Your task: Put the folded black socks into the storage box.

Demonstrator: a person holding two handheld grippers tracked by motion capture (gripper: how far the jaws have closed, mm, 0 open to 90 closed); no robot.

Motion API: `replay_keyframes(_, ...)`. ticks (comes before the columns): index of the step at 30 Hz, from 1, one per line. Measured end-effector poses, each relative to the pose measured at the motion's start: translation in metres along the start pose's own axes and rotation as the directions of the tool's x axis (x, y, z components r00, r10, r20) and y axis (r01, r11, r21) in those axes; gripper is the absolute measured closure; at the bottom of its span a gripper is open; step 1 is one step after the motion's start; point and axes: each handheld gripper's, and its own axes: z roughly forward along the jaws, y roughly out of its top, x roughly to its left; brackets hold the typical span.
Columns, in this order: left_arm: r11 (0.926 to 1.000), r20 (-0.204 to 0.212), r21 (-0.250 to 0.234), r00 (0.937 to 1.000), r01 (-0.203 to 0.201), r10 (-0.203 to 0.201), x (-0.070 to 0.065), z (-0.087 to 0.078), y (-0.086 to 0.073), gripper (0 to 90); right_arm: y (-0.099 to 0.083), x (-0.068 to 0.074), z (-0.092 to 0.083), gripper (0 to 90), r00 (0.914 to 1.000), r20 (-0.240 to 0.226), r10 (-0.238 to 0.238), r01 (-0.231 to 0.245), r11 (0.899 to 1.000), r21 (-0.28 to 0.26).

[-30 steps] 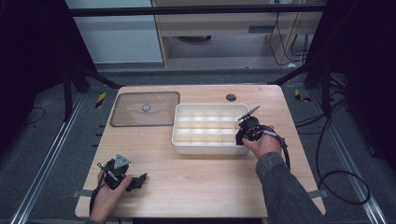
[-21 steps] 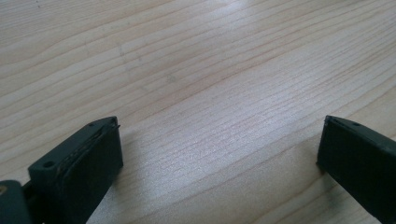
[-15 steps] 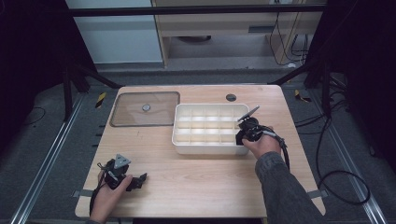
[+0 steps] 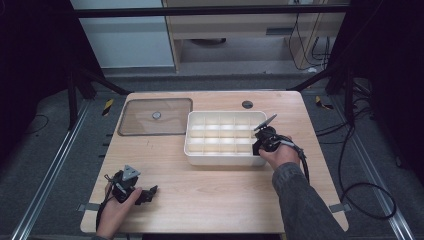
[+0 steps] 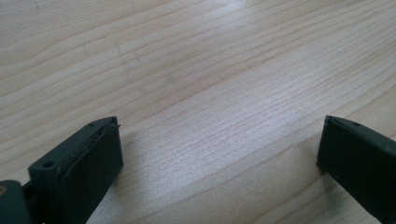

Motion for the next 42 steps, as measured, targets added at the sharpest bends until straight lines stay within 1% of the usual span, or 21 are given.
replay_keyframes(6, 1.0000, 0.000, -0.003, 1.0000, 0.003, -0.003, -0.0004, 0.0003, 0.0000, 0.0, 0.0004, 0.0007, 0.0019, 90.0, 1.0000, 0.004, 0.001, -0.001, 1.000, 0.008)
replay_keyframes(9, 1.0000, 0.001, 0.001, 1.0000, -0.003, 0.003, -0.0003, 0.0001, 0.0002, 0.0, 0.0005, 0.0002, 0.0023, 90.0, 1.0000, -0.005, 0.005, -0.005, 1.000, 0.010)
replay_keyframes(19, 1.0000, 0.004, -0.001, 1.0000, -0.004, 0.004, -0.0008, 0.0006, 0.0005, 0.0, 0.0013, 0.0004, 0.0033, 90.0, 1.0000, 0.000, 0.005, -0.005, 1.000, 0.018)
replay_keyframes(25, 1.0000, 0.006, 0.000, 1.0000, -0.005, 0.005, -0.0007, 0.0005, 0.0006, 0.0, 0.0002, 0.0006, 0.0028, 90.0, 0.9998, -0.004, 0.018, -0.018, 1.000, 0.008)
replay_keyframes(37, 1.0000, 0.006, 0.000, 1.0000, -0.006, 0.006, -0.0006, 0.0005, 0.0006, 0.0, -0.0008, -0.0002, 0.0018, 90.0, 0.9997, -0.013, 0.018, -0.018, 1.000, 0.003)
replay_keyframes(40, 1.0000, 0.007, 0.000, 1.0000, -0.006, 0.006, -0.0006, 0.0005, 0.0006, 0.0, -0.0006, -0.0016, 0.0007, 90.0, 0.9995, -0.023, 0.022, -0.022, 1.000, -0.001)
replay_keyframes(42, 1.0000, 0.007, 0.000, 0.9999, -0.007, 0.007, -0.0005, 0.0005, 0.0006, 0.0, -0.0005, -0.0023, 0.0000, 90.0, 0.9997, -0.016, 0.016, -0.016, 1.000, -0.009)
